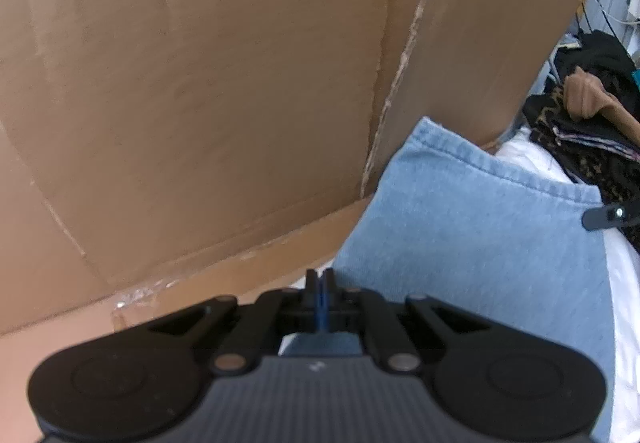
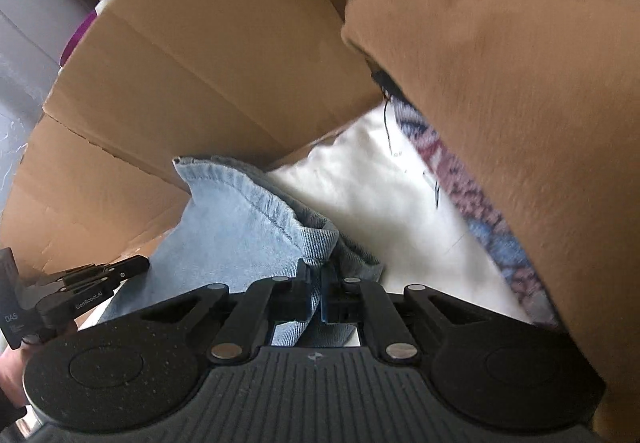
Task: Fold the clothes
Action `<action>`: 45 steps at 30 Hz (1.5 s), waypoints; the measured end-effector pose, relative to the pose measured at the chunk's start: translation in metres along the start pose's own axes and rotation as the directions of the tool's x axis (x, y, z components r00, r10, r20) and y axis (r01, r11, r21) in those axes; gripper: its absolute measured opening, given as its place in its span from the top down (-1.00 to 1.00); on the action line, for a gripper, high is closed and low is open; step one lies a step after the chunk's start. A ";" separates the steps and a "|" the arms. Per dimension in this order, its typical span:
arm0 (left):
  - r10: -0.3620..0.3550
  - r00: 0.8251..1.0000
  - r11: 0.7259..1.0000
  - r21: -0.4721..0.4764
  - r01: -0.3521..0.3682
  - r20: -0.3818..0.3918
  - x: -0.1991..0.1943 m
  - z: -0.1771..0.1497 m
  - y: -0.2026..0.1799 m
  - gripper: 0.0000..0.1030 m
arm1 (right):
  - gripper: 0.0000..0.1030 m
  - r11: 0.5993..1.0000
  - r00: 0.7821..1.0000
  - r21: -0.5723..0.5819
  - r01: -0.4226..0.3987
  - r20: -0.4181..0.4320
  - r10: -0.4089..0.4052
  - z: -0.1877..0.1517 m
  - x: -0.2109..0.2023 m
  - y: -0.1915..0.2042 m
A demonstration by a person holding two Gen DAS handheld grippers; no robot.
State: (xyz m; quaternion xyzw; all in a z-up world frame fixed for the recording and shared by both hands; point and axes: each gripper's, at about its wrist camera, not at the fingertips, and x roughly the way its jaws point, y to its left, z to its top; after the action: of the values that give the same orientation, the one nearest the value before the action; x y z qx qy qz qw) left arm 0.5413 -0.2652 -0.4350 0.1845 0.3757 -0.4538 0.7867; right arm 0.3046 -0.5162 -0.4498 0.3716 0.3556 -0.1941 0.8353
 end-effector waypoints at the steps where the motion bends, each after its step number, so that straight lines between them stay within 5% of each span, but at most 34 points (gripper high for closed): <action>1: 0.001 1.000 1.000 0.001 -0.001 -0.002 0.002 -0.001 0.001 0.99 | 0.96 1.000 1.000 0.008 0.006 -0.003 -0.006 0.000 0.001 -0.002; 12: 0.041 0.999 0.999 -0.014 -0.042 -0.034 0.008 -0.001 0.002 0.81 | 0.96 0.997 0.997 -0.009 0.077 -0.020 -0.077 -0.007 0.016 0.008; 16: 0.056 0.998 0.998 0.010 -0.055 -0.023 -0.010 -0.004 -0.008 0.12 | 0.95 0.997 0.997 -0.017 0.080 -0.014 -0.080 -0.007 0.013 0.012; 18: 0.049 0.998 0.999 0.011 -0.049 -0.024 -0.019 -0.008 -0.014 -0.01 | 0.95 0.997 0.997 -0.006 0.071 -0.013 -0.072 -0.006 0.012 0.012; 28: -0.036 0.997 0.997 -0.076 0.032 -0.061 -0.056 -0.013 -0.046 -0.08 | 0.93 0.996 0.995 -0.043 0.082 -0.049 -0.084 -0.003 0.014 0.015; 34: -0.073 0.994 0.988 -0.143 0.061 -0.080 -0.064 -0.025 -0.065 -0.12 | 0.72 0.995 0.992 -0.037 0.097 -0.072 -0.099 -0.002 0.007 0.017; 41: -0.093 0.987 0.979 -0.190 0.068 -0.127 -0.077 -0.028 -0.078 -0.15 | 0.70 0.994 0.993 -0.105 0.027 -0.115 -0.039 -0.001 -0.015 0.023; 45: -0.100 0.983 0.983 -0.167 0.074 -0.156 -0.083 -0.030 -0.091 -0.16 | 0.42 0.987 0.994 -0.160 0.010 -0.105 -0.027 -0.012 -0.019 0.024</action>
State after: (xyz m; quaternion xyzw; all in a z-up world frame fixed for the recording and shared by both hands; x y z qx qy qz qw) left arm 0.4256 -0.2457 -0.3871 0.1405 0.4823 -0.4393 0.7448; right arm 0.3004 -0.4908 -0.4300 0.3105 0.4175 -0.1527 0.8402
